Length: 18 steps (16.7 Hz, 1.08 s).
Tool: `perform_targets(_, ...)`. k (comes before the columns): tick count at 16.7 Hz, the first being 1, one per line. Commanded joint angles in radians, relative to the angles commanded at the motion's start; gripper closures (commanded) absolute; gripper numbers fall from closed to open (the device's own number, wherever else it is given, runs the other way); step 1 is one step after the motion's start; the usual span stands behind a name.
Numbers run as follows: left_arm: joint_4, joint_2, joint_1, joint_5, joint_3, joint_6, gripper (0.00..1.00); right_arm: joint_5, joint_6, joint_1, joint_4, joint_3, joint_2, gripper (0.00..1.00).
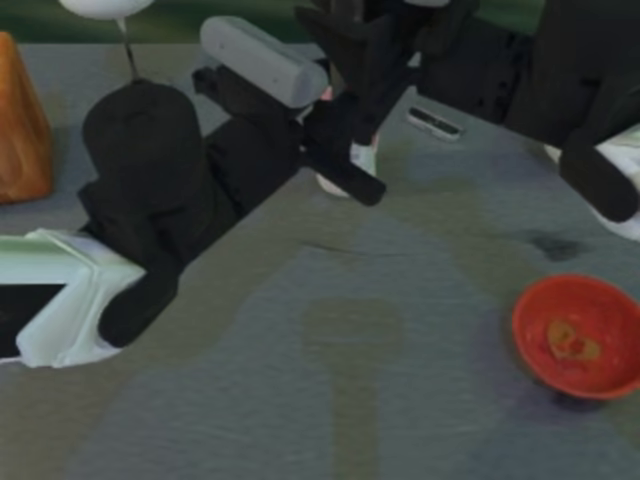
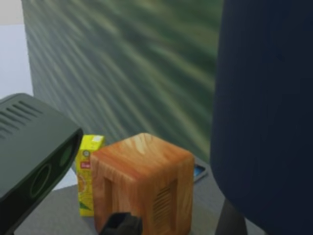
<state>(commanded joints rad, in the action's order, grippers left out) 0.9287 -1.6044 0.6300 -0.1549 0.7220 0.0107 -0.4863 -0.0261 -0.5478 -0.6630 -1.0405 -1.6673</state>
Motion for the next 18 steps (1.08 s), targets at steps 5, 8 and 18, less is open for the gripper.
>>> perform_targets(5,0.000,0.000,0.000,0.000,0.000,0.000,0.47,0.000,0.000,0.000,0.000,0.000,0.000,1.00)
perform_targets(8,0.000,0.000,0.000,0.000,0.000,0.000,0.25,0.000,0.000,0.000,0.000,0.000,0.000,1.00)
perform_targets(18,0.000,0.000,0.000,0.000,0.000,0.000,0.00,0.000,0.000,0.000,0.000,0.000,0.000,1.00)
